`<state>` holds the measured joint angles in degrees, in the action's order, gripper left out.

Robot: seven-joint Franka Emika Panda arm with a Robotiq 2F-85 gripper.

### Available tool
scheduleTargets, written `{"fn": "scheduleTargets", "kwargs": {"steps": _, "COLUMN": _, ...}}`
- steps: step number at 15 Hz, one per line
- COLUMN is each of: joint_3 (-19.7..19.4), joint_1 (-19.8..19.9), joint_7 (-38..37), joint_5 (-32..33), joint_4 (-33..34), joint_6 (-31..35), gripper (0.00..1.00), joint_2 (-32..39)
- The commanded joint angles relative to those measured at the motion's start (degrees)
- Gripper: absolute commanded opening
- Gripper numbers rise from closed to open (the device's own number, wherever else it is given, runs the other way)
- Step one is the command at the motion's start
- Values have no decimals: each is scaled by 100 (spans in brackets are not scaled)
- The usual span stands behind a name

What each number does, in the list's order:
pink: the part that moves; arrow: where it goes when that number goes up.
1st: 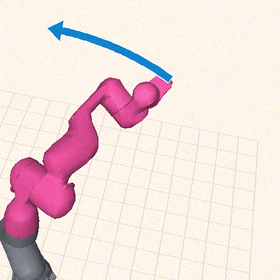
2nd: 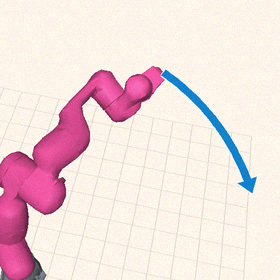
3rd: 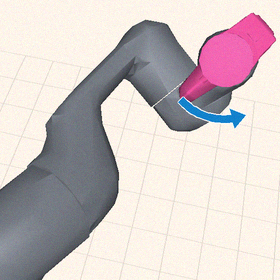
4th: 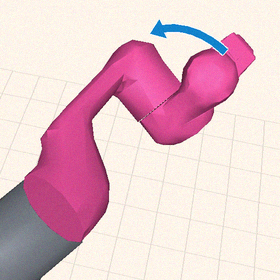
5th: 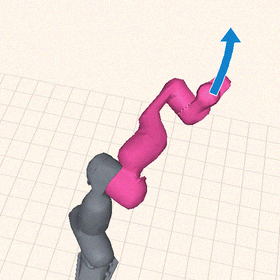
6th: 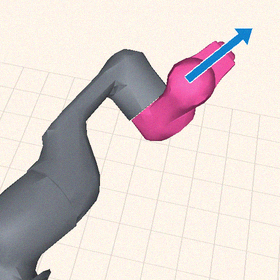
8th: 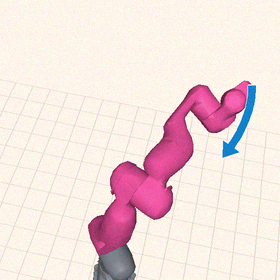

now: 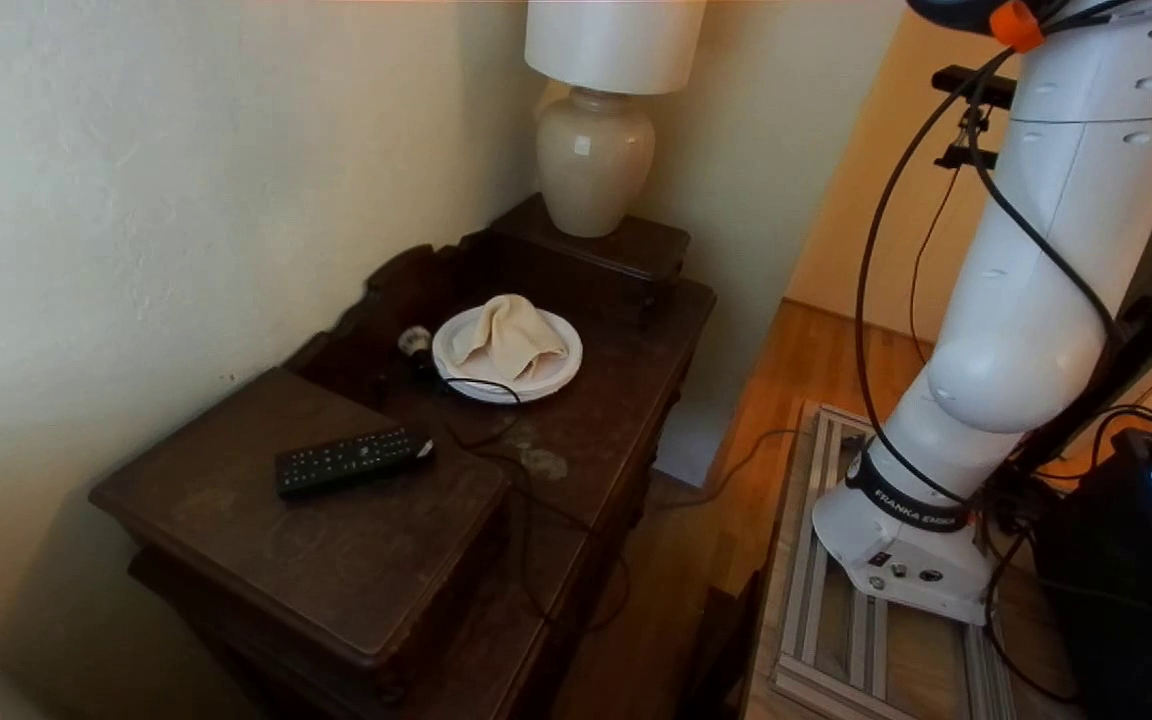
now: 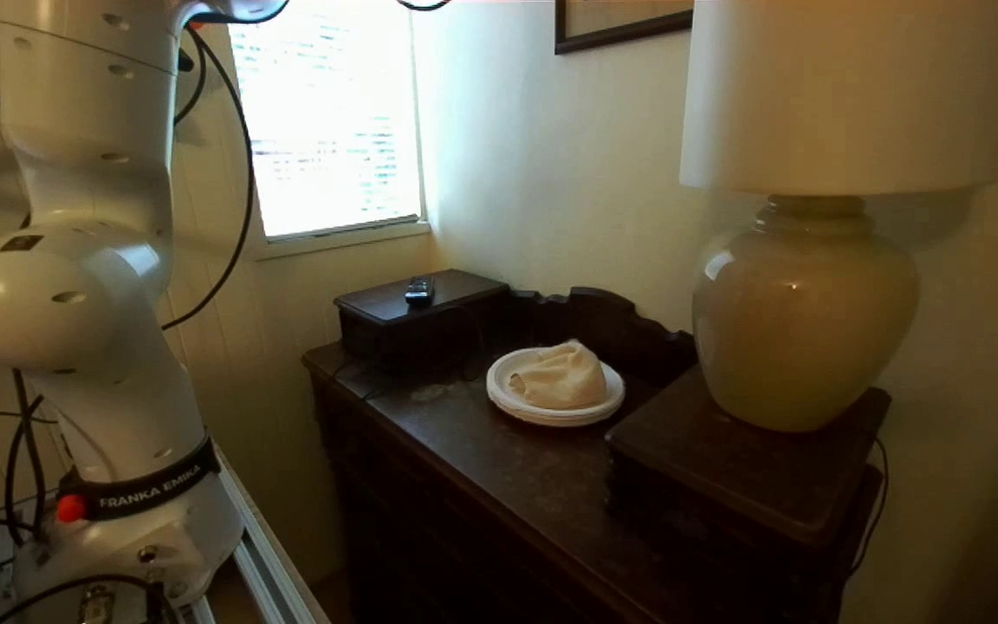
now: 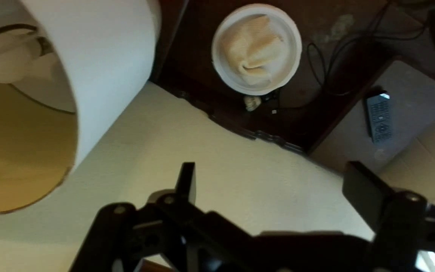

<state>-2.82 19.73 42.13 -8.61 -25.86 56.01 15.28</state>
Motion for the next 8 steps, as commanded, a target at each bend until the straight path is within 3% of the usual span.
{"fn": "scheduleTargets", "kwargs": {"steps": 1, "joint_3": 61, "joint_1": -422, "joint_7": -980, "joint_5": 64, "joint_4": -60, "joint_6": -544, "gripper": 100, "joint_2": 79}}
{"fn": "scheduleTargets", "kwargs": {"steps": 5, "joint_3": 60, "joint_1": -626, "joint_7": -2268, "joint_5": 20, "joint_4": 113, "joint_6": -1057, "gripper": 100, "joint_2": 482}}
{"fn": "scheduleTargets", "kwargs": {"steps": 6, "joint_3": 105, "joint_1": -651, "joint_7": -2501, "joint_5": 6, "joint_4": -660, "joint_6": -798, "gripper": 100, "joint_2": 186}}
{"fn": "scheduleTargets", "kwargs": {"steps": 8, "joint_3": 34, "joint_1": -764, "joint_7": -2783, "joint_5": 8, "joint_4": -672, "joint_6": -828, "gripper": 100, "joint_2": 298}}
